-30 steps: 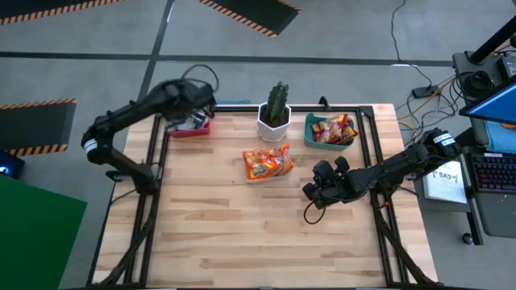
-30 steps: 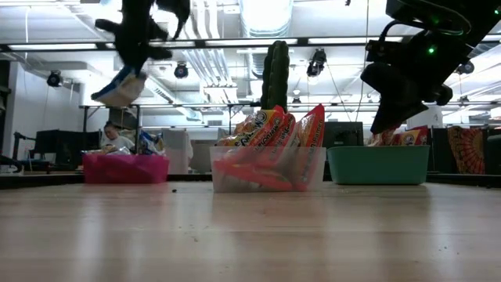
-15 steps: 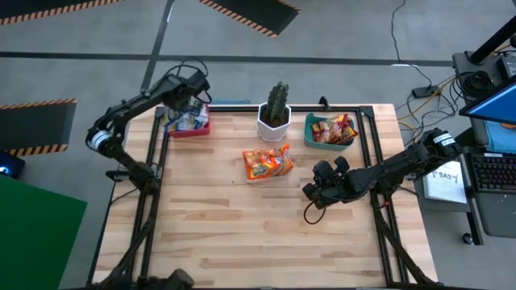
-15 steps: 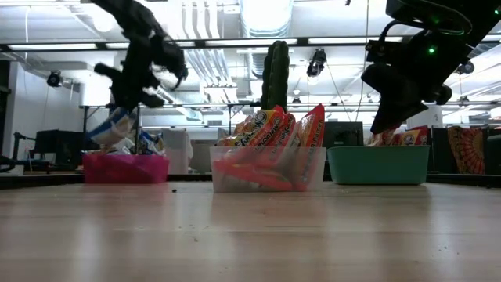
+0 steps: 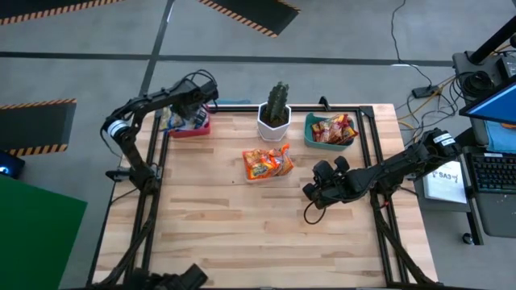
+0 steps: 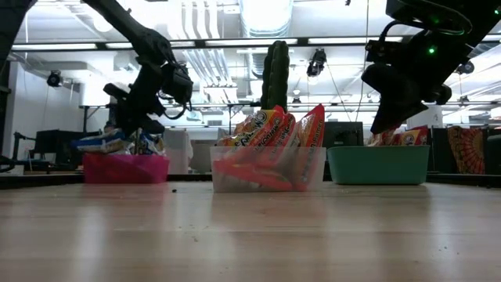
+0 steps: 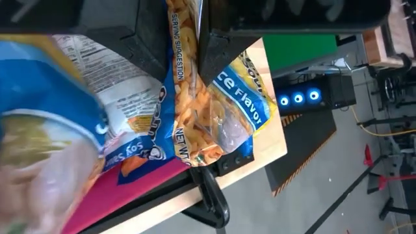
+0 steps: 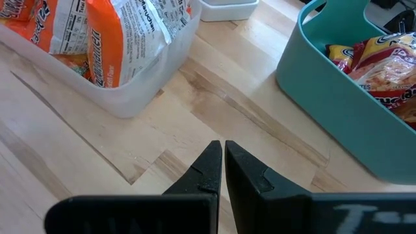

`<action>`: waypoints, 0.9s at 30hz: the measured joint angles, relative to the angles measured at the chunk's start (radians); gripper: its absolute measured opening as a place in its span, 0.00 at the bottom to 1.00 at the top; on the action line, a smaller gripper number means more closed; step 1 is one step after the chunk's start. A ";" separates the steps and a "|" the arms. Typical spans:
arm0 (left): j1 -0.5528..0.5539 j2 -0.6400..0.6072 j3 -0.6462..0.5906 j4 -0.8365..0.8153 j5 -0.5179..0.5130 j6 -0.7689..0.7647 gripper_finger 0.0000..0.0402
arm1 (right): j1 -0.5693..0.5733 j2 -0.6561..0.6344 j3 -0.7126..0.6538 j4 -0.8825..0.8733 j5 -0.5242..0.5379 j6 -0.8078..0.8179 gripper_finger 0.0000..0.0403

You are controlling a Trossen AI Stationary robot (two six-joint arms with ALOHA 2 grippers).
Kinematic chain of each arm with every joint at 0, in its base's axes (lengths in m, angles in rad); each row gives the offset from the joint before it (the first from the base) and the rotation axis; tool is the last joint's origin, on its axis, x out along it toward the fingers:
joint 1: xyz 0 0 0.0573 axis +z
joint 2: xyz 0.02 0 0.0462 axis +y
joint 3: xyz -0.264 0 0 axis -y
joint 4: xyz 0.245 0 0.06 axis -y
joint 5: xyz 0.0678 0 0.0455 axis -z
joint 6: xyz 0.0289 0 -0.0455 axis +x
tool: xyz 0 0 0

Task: Sort Maruchan noodles
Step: Put the blue noodle pack into the red bin

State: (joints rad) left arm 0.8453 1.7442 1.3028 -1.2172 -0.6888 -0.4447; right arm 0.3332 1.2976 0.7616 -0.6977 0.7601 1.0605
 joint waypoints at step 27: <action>-0.079 -0.006 0.073 0.005 0.090 0.016 0.25 | 0.000 0.000 -0.001 0.001 0.002 -0.006 0.02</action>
State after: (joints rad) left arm 0.7663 1.7386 1.3760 -1.2117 -0.5987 -0.4291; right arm 0.3332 1.2976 0.7609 -0.6971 0.7616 1.0549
